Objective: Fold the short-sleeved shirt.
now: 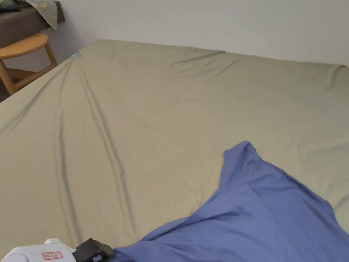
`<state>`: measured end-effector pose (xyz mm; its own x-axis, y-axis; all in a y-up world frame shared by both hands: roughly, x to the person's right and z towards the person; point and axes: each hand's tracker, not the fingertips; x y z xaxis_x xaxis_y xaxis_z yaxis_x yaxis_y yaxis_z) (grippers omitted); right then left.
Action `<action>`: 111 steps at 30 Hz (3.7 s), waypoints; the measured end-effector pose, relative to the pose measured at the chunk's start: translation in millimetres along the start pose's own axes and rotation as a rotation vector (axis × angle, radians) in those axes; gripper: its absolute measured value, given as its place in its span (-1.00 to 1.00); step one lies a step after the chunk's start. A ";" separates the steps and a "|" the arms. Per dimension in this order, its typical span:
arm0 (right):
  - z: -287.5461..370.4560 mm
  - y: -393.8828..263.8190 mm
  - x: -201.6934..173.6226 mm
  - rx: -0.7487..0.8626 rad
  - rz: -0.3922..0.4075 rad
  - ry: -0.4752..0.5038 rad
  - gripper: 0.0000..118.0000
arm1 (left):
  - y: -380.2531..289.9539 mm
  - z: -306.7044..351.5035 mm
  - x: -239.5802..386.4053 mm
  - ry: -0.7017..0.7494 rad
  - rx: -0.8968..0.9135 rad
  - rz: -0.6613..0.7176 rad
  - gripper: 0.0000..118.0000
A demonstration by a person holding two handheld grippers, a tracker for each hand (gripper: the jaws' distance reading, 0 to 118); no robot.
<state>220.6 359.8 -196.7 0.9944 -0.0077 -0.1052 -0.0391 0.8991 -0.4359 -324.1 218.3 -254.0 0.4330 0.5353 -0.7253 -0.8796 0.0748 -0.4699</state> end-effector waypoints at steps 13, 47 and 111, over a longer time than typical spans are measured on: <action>-205.8 72.3 -23.5 -0.130 0.114 0.188 0.38 | -25.1 17.1 21.0 0.052 0.173 -0.251 -0.98; -256.4 211.1 28.9 0.216 -0.119 0.227 -0.96 | -74.9 97.1 115.3 0.053 0.709 -1.128 -0.98; -67.2 488.6 130.0 0.897 -0.022 -0.004 -0.96 | 116.7 153.3 528.2 -0.654 1.118 -1.138 -0.99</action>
<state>324.1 768.7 -483.4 0.9945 -0.0294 -0.1010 0.0698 0.9026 0.4248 -228.3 638.7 -614.8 0.9902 0.0077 0.1397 -0.0351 0.9803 0.1944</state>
